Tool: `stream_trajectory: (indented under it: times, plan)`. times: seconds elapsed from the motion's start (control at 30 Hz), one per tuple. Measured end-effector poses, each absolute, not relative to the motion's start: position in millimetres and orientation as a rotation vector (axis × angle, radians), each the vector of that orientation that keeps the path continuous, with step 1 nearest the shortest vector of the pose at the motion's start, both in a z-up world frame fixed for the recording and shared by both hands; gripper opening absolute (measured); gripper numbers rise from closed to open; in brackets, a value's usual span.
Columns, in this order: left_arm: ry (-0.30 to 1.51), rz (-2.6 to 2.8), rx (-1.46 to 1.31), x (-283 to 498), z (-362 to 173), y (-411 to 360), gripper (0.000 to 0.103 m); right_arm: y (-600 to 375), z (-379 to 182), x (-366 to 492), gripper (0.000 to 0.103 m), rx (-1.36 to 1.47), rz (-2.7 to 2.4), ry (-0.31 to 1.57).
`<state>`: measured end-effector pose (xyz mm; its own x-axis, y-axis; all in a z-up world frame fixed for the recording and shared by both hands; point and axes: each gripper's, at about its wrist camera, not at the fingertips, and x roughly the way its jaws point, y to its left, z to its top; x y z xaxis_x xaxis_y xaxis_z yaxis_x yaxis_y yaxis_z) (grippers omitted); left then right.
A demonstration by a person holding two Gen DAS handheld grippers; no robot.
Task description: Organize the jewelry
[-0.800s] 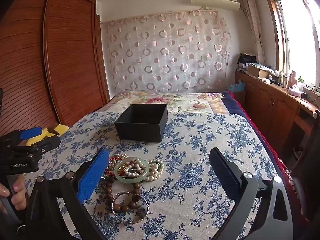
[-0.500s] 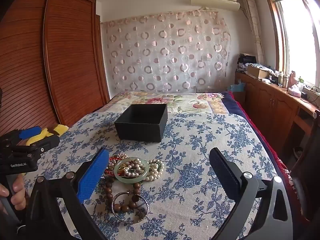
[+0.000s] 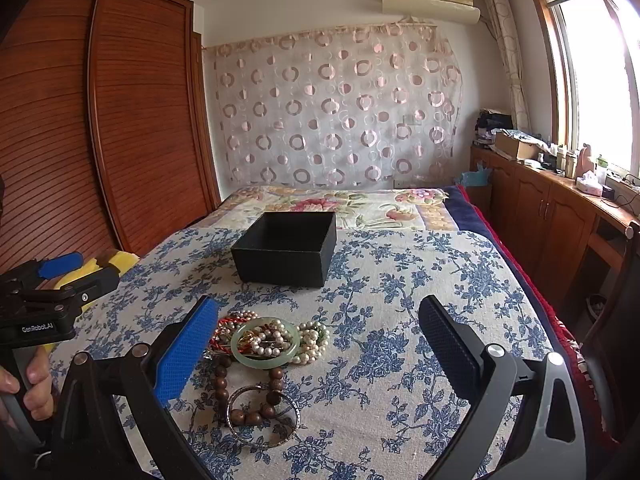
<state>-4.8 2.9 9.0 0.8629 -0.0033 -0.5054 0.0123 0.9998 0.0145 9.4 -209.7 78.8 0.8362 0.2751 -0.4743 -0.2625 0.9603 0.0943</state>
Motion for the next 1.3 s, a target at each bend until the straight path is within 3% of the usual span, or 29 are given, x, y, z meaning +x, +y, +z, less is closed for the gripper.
stream_trajectory:
  times: [1.3]
  plan:
    - [0.487, -0.003, 0.007, -8.8, 12.7, 0.1, 0.096, -206.7, 87.3, 3.0, 0.101, 0.030, 0.290, 0.491]
